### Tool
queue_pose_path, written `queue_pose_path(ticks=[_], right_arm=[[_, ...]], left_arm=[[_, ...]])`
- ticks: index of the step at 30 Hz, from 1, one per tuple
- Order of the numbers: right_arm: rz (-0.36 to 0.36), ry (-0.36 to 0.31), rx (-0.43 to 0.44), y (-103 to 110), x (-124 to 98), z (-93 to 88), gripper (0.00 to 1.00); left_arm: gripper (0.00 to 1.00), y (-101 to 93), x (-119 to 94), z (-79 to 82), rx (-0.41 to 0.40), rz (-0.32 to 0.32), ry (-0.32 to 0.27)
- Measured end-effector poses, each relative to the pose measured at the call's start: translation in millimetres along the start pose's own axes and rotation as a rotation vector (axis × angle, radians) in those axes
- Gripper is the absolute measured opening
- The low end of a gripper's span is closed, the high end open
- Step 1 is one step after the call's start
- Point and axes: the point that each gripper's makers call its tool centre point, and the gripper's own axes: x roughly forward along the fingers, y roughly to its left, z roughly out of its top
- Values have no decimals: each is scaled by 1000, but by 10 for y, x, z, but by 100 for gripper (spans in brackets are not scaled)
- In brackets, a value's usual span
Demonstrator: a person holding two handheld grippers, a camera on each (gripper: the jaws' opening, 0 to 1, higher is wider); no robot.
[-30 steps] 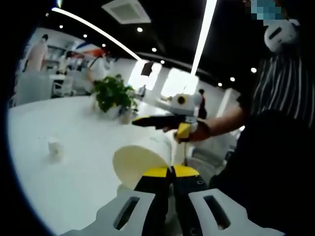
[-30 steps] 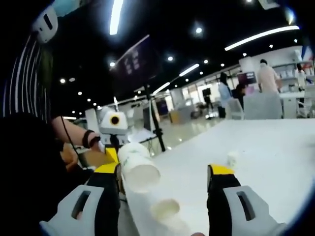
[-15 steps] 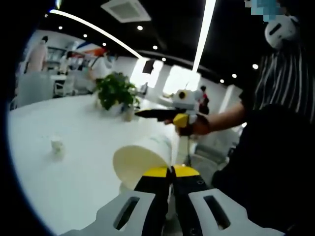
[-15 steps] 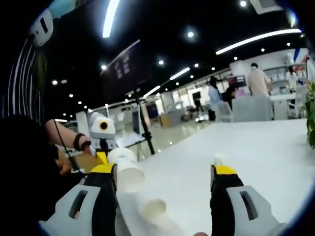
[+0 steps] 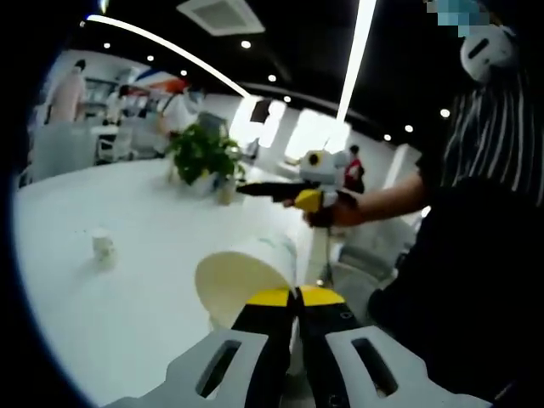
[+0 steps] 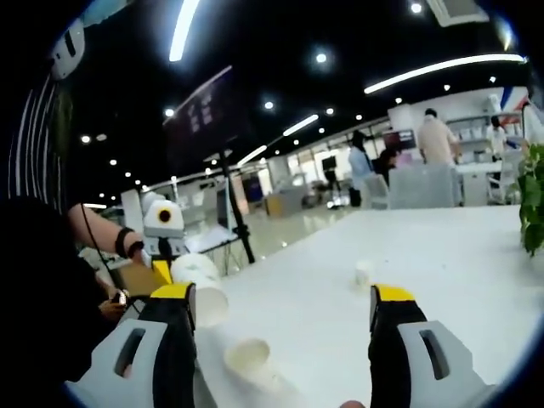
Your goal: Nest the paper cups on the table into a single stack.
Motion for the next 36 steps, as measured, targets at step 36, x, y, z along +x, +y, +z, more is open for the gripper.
queue_pose_path(ticks=[36], right_arm=[[-143,66,-10,-459,-119,-284,100]], left_arm=[[0,93,8,-175,124,45,247]])
